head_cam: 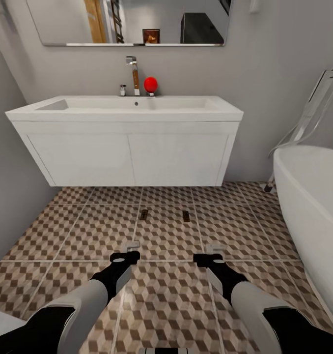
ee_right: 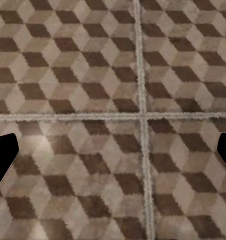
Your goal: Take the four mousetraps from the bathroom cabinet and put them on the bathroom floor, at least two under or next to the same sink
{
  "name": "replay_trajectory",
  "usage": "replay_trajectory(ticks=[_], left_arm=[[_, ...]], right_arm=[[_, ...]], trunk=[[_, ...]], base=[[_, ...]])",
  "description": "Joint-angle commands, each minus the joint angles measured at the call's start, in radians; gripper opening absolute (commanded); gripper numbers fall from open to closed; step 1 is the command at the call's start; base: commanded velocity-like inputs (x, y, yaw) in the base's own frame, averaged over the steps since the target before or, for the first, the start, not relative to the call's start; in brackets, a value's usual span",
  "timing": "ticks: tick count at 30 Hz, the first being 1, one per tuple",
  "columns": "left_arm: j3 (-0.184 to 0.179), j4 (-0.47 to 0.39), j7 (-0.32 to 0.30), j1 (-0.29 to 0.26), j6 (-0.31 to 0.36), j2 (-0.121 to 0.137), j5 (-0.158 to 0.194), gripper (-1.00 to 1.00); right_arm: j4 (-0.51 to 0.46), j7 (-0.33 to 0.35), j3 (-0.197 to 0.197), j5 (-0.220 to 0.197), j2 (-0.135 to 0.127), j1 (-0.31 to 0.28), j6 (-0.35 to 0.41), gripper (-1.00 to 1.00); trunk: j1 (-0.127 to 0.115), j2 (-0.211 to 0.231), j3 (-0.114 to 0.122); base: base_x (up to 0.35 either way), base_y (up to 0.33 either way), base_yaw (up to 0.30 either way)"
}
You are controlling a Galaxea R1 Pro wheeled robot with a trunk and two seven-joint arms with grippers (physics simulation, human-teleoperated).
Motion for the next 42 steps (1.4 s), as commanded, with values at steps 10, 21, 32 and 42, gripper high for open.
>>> replay_trajectory(ticks=[10,21,32,42], left_arm=[[0.003,0.0,0.003,0.0,0.002,0.001,-0.002,1.0],[0.004,0.005,0.003,0.0,0.002,0.001,-0.001,1.0],[0.005,0.07,0.003,0.0,-0.012,0.004,0.006,1.0],[0.006,0.144,0.004,0.001,-0.084,0.017,0.045,1.0]], right_arm=[[-0.001,-0.005,0.005,-0.003,-0.001,0.0,0.004,1.0],[-0.001,-0.005,0.005,-0.002,-0.001,0.0,0.004,1.0],[0.01,-0.005,0.005,-0.007,-0.008,0.0,0.004,1.0],[0.036,-0.005,0.005,-0.01,-0.052,0.012,0.008,1.0]], trunk=[[-0.005,0.002,0.038],[-0.01,0.005,0.081],[-0.015,0.007,0.123],[-0.019,0.01,0.162]], base=[[0.0,0.0,0.0],[0.0,0.0,0.0],[0.0,0.0,0.0],[0.0,0.0,0.0]])
